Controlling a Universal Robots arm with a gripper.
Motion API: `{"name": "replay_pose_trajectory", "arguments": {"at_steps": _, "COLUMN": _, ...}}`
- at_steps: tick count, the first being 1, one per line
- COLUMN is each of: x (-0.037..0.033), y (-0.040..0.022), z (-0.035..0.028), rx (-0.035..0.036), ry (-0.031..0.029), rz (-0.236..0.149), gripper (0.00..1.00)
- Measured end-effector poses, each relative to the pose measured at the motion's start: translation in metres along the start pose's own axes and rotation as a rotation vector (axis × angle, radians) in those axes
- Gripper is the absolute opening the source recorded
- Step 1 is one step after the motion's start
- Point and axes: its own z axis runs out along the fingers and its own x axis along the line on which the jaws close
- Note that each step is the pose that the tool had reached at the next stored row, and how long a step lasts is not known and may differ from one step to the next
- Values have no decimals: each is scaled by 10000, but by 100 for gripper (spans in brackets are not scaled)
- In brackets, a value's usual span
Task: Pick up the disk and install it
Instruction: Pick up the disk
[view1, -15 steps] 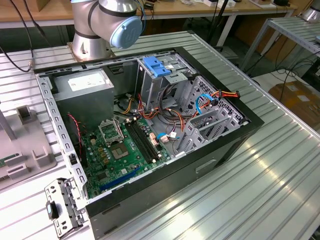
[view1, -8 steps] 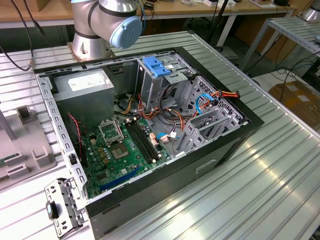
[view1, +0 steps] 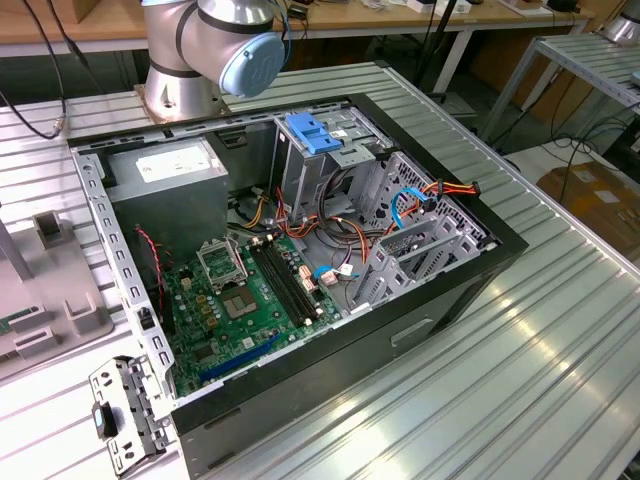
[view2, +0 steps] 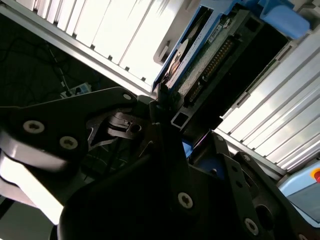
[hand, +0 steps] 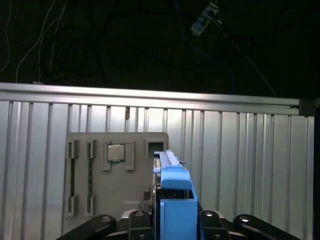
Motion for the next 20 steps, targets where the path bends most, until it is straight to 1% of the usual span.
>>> {"name": "replay_pose_trajectory", "arguments": {"at_steps": 2, "x": -1, "y": 1, "z": -33, "rx": 0, "ry": 0, "rz": 0, "gripper": 37}}
{"name": "replay_pose_trajectory", "arguments": {"at_steps": 9, "x": -4, "y": 5, "z": -109, "rx": 1, "ry": 0, "rz": 0, "gripper": 37}}
{"name": "replay_pose_trajectory", "arguments": {"at_steps": 20, "x": -8, "y": 9, "z": -206, "rx": 1, "ry": 0, "rz": 0, "gripper": 37}}
